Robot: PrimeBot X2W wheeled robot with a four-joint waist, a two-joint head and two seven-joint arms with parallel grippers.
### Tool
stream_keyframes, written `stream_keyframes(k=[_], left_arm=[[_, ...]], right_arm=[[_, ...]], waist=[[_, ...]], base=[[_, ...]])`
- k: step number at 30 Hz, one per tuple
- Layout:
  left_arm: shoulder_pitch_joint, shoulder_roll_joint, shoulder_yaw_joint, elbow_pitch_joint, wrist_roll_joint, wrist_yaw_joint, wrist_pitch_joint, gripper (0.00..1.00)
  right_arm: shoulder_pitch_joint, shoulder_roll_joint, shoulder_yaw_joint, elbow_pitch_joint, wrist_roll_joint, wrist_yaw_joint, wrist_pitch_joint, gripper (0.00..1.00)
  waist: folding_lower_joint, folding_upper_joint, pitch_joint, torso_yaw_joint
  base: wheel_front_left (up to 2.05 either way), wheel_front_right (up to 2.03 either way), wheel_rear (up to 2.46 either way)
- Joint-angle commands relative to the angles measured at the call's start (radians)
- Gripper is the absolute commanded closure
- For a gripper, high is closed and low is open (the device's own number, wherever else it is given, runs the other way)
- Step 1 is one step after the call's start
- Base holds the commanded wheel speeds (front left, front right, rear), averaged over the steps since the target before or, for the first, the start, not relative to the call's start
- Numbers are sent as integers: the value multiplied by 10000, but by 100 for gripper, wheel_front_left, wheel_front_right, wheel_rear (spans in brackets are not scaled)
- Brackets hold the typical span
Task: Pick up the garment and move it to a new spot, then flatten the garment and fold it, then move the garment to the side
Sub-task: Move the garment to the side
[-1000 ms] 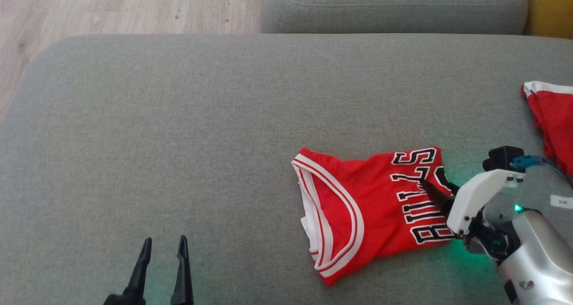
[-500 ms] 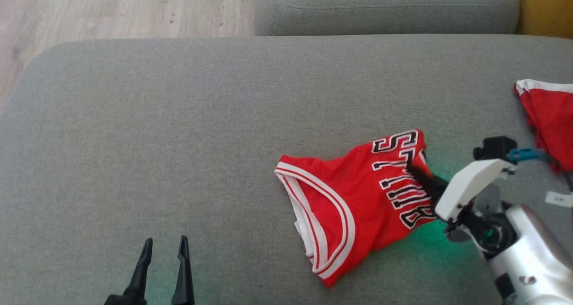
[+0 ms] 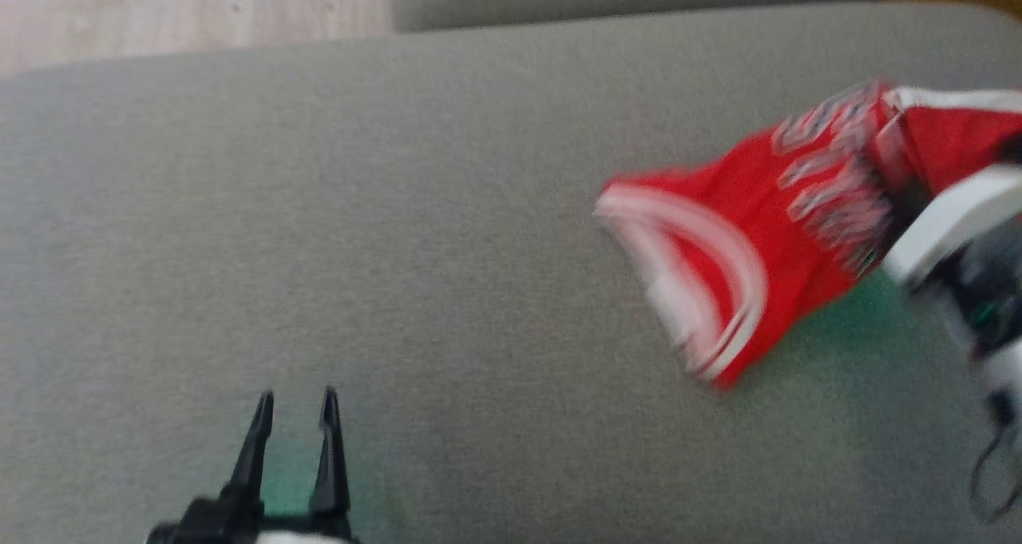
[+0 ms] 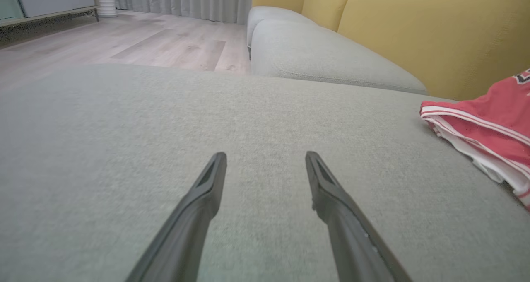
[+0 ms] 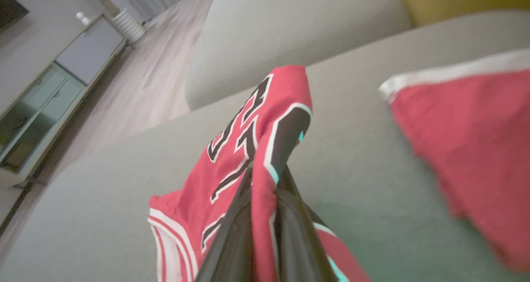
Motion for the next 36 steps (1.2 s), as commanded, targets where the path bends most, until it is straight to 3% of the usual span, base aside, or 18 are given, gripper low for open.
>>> stream_keyframes(k=[1, 15, 16, 17, 19, 24, 27, 31, 36], left_arm=[[-647, -26, 286, -331, 104, -40, -95, 0], [-1180, -26, 516, -186, 626, -414, -95, 0], [-1183, -26, 521, -178, 638, -425, -95, 0], [-1194, -26, 513, -170, 645, -431, -95, 0], [-1213, -26, 494, -159, 644, -433, -95, 0], [-1321, -26, 444, -412, 376, -301, -95, 0], [-1210, -26, 468, -701, 213, -152, -95, 0], [-931, -26, 527, -1012, -70, 105, -95, 0], [-442, -26, 453, -1046, -349, 280, -95, 0]], right_arm=[[-936, -473, -233, -86, -352, 77, -365, 100], [-2993, -1314, -1946, 2456, -2673, 77, -1968, 100], [-3092, -1366, -2116, 2685, -3047, 77, -2316, 79], [-3192, -1379, -2280, 2920, -3460, 77, -2680, 6], [-3286, -1315, -2452, 3121, -3796, 77, -3029, 0], [-3454, -1094, -2814, 3396, -6176, 77, -4979, 0], [-3159, -650, -3013, 2921, -7177, 77, -5554, 0], [-2174, 120, -3010, 1486, -7932, 77, -5797, 0], [563, 1390, -2794, -1378, -8226, 77, -5622, 0]], waist=[[0, 0, 469, -368], [0, 0, 1120, -917], [0, 0, 1129, -930], [0, 0, 1137, -932], [0, 0, 1132, -927], [0, 0, 930, -831], [0, 0, 609, -753], [0, 0, 39, -631], [0, 0, -853, -313]], base=[[0, 0, 0], [0, 0, 0], [0, 0, 0], [0, 0, 0], [0, 0, 0], [0, 0, 0], [0, 0, 0], [0, 0, 0], [0, 0, 0]])
